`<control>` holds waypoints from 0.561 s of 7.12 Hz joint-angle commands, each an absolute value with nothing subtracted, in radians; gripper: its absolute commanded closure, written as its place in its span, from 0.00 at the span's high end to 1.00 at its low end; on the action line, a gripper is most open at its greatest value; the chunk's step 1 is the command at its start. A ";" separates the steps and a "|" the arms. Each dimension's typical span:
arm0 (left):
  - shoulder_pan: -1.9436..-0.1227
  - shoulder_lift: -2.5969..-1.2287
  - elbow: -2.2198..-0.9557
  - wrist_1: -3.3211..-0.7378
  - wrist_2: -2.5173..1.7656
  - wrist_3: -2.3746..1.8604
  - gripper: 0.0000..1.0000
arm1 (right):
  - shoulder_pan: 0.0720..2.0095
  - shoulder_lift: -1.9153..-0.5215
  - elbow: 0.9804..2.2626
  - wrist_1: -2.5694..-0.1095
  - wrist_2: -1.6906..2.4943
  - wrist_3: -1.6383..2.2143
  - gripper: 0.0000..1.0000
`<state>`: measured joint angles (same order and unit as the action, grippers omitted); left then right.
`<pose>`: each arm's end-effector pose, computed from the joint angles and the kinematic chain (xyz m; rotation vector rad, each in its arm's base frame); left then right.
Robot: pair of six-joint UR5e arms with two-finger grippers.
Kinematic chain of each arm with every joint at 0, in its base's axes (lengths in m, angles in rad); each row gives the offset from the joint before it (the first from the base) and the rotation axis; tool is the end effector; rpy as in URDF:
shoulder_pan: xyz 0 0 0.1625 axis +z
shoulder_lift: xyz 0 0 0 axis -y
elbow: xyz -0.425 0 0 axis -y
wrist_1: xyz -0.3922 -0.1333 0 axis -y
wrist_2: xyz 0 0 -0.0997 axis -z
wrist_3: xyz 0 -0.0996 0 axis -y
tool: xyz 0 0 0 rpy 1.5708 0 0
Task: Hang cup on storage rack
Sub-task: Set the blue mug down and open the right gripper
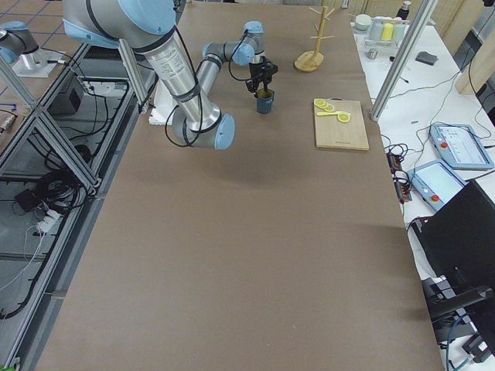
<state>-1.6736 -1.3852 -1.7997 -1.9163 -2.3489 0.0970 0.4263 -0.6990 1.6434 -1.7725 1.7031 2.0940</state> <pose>-0.1074 -0.4238 0.5911 0.4436 0.7274 0.1458 -0.5835 -0.3970 0.1235 -0.1673 -0.7588 0.8540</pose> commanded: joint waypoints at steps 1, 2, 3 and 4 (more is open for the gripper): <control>-1.674 -1.385 -1.801 -1.928 -2.383 0.095 0.99 | 0.475 -0.763 1.762 -1.773 1.715 1.966 1.00; -1.674 -1.384 -1.799 -1.965 -2.434 0.095 0.99 | 0.521 -0.822 1.801 -1.772 1.730 1.874 1.00; -1.671 -1.390 -1.801 -1.991 -2.436 0.048 0.99 | 0.593 -0.869 1.804 -1.767 1.800 1.765 1.00; -1.655 -1.397 -1.801 -2.088 -2.436 0.031 0.98 | 0.664 -0.920 1.812 -1.758 1.856 1.632 1.00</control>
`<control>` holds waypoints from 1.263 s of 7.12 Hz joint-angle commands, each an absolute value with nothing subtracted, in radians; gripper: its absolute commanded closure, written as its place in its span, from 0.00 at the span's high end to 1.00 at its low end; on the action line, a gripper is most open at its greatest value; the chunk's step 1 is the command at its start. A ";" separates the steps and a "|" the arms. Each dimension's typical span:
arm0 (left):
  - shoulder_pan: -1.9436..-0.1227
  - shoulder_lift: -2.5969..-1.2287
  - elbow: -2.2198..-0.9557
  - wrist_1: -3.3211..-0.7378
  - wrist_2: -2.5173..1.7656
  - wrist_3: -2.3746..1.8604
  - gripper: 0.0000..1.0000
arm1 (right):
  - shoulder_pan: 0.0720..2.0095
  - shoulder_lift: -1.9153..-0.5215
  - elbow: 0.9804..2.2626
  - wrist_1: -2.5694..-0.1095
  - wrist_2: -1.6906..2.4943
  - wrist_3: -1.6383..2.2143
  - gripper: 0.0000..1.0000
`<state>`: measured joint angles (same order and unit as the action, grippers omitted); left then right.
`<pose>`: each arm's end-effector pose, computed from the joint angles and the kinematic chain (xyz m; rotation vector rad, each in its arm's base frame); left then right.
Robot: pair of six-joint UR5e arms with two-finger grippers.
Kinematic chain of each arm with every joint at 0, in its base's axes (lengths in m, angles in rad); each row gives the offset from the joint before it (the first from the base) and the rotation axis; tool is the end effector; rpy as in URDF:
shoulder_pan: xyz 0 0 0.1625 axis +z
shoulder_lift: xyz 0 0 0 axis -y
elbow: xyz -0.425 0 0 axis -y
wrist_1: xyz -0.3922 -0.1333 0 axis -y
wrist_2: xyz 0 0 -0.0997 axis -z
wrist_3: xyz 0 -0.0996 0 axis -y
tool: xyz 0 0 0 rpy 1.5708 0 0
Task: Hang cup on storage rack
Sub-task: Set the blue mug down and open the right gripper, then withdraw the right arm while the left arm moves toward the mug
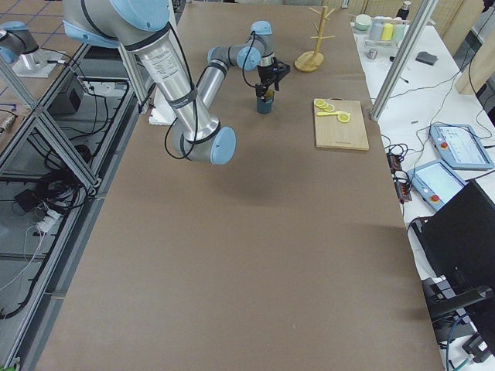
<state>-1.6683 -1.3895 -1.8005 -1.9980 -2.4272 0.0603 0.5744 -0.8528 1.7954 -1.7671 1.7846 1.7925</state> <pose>-0.1000 -0.4259 0.5739 0.5105 0.8016 0.1692 -0.4842 -0.4470 0.1690 -0.0716 -0.7832 0.6759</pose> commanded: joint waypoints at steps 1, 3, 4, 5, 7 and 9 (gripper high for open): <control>-1.649 -1.387 -1.802 -2.180 -2.442 0.023 0.98 | 0.730 -0.970 1.816 -1.758 1.915 1.486 1.00; -1.596 -1.390 -1.807 -2.283 -2.502 -0.127 0.98 | 0.834 -1.070 1.838 -1.756 1.976 1.227 1.00; -1.539 -1.399 -1.809 -2.352 -2.494 -0.250 0.98 | 0.886 -1.115 1.848 -1.746 1.986 1.115 1.00; -1.484 -1.407 -1.809 -2.423 -2.490 -0.337 0.98 | 0.960 -1.174 1.847 -1.714 2.040 0.986 1.00; -1.378 -1.437 -1.818 -2.511 -2.464 -0.466 0.97 | 1.107 -1.309 1.847 -1.675 2.114 0.705 1.00; -1.260 -1.447 -1.818 -2.595 -2.329 -0.540 0.97 | 1.230 -1.405 1.841 -1.675 2.175 0.474 1.00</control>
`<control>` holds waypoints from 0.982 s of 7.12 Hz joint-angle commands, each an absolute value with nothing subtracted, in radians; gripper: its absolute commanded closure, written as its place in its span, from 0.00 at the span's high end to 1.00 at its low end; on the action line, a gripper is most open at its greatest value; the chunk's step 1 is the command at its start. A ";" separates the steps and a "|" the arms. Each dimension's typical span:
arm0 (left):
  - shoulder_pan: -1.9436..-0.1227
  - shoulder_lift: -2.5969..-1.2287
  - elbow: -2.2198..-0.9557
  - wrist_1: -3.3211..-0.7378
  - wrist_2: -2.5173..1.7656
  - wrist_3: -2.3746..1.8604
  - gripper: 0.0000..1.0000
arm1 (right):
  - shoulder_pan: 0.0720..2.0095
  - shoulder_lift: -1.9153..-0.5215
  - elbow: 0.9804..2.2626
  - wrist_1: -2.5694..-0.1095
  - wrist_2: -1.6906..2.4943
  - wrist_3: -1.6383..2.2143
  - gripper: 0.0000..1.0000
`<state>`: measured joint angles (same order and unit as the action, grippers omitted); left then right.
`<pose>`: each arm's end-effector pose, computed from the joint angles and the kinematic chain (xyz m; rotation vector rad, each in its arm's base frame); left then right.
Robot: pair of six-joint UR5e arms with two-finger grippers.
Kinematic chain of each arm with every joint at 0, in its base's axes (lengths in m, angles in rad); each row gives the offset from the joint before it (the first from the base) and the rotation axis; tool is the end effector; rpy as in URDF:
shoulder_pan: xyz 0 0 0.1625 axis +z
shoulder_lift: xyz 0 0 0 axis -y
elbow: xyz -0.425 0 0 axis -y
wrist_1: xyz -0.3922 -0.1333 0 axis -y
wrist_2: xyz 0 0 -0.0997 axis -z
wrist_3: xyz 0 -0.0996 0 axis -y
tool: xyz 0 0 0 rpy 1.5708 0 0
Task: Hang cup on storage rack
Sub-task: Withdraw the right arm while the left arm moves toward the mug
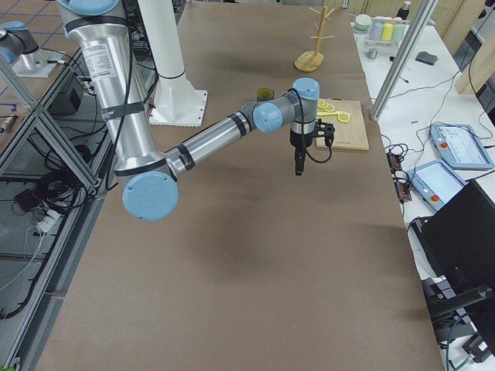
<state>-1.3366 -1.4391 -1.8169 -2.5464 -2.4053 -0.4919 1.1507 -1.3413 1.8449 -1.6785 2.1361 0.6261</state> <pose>0.0441 -0.4411 0.4816 0.6858 1.0550 0.2312 -0.1573 -0.5481 0.4262 0.0550 -0.6755 0.0862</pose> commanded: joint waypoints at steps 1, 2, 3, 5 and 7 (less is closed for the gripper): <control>-1.223 -1.466 -1.816 -2.594 -2.307 -0.540 0.97 | 1.279 -1.437 1.841 -1.675 2.198 0.403 1.00; -1.182 -1.491 -1.816 -2.594 -2.283 -0.552 0.97 | 1.340 -1.481 1.839 -1.675 2.257 0.294 1.00; -1.110 -1.518 -1.815 -2.594 -2.211 -0.554 0.97 | 1.398 -1.523 1.839 -1.675 2.287 0.199 1.00; -0.937 -1.604 -1.798 -2.589 -2.041 -0.557 0.97 | 1.454 -1.601 1.832 -1.675 2.287 0.105 1.00; -0.776 -1.766 -1.723 -2.591 -1.946 -0.616 0.97 | 1.466 -1.687 1.801 -1.562 2.283 0.113 1.00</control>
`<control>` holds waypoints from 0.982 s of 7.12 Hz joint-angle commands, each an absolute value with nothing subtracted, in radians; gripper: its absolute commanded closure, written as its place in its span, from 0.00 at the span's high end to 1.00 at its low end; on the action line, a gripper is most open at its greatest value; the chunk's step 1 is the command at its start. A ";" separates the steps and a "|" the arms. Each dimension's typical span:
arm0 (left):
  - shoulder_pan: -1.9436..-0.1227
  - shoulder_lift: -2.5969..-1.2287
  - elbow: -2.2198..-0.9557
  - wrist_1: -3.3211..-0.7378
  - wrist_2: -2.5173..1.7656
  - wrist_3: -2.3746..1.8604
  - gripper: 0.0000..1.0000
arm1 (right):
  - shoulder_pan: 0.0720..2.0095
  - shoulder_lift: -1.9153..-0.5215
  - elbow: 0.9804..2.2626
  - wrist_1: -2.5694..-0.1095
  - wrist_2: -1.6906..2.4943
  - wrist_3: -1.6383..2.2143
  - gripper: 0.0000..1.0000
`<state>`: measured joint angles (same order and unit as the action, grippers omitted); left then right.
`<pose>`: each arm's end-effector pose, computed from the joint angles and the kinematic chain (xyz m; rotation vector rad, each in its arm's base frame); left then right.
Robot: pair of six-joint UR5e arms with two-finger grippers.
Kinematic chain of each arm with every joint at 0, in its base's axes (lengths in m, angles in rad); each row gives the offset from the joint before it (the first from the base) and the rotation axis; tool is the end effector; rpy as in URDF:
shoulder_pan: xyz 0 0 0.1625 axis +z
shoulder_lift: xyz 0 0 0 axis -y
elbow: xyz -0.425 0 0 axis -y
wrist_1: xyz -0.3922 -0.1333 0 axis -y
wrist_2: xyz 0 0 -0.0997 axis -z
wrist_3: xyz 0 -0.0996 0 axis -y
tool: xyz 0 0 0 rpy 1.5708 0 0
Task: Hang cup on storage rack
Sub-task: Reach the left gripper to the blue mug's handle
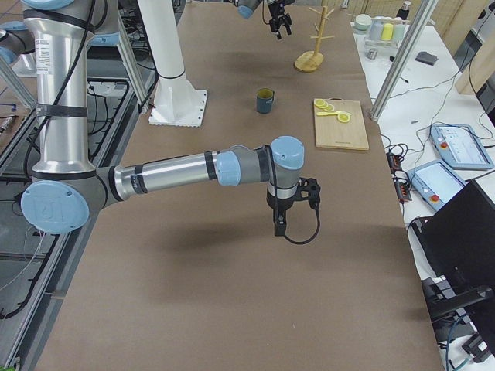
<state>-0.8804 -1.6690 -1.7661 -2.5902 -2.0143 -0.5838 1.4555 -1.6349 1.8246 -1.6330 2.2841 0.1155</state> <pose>0.2674 -0.4659 0.3985 0.8149 1.0741 0.3808 0.0140 -0.4711 0.5747 0.0392 -0.7216 -0.0453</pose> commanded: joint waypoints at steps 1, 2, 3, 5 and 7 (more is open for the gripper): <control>-0.682 -1.816 -1.695 -2.591 -1.814 -0.626 0.97 | 1.471 -1.693 1.757 -1.522 2.278 0.121 1.00; -0.593 -1.862 -1.659 -2.597 -1.705 -0.626 0.97 | 1.471 -1.690 1.738 -1.519 2.275 0.133 1.00; -0.580 -1.877 -1.646 -2.599 -1.666 -0.615 0.97 | 1.473 -1.689 1.740 -1.519 2.275 0.133 1.00; -0.563 -1.966 -1.561 -2.597 -1.660 -0.609 0.97 | 1.473 -1.684 1.740 -1.519 2.276 0.141 1.00; -0.528 -2.031 -1.481 -2.597 -1.660 -0.606 0.97 | 1.473 -1.680 1.740 -1.519 2.278 0.150 1.00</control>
<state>-0.5439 -1.9978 -1.5232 -2.5962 -1.6611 -0.6088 1.4726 -1.6821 1.7397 -1.5187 2.2774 0.1461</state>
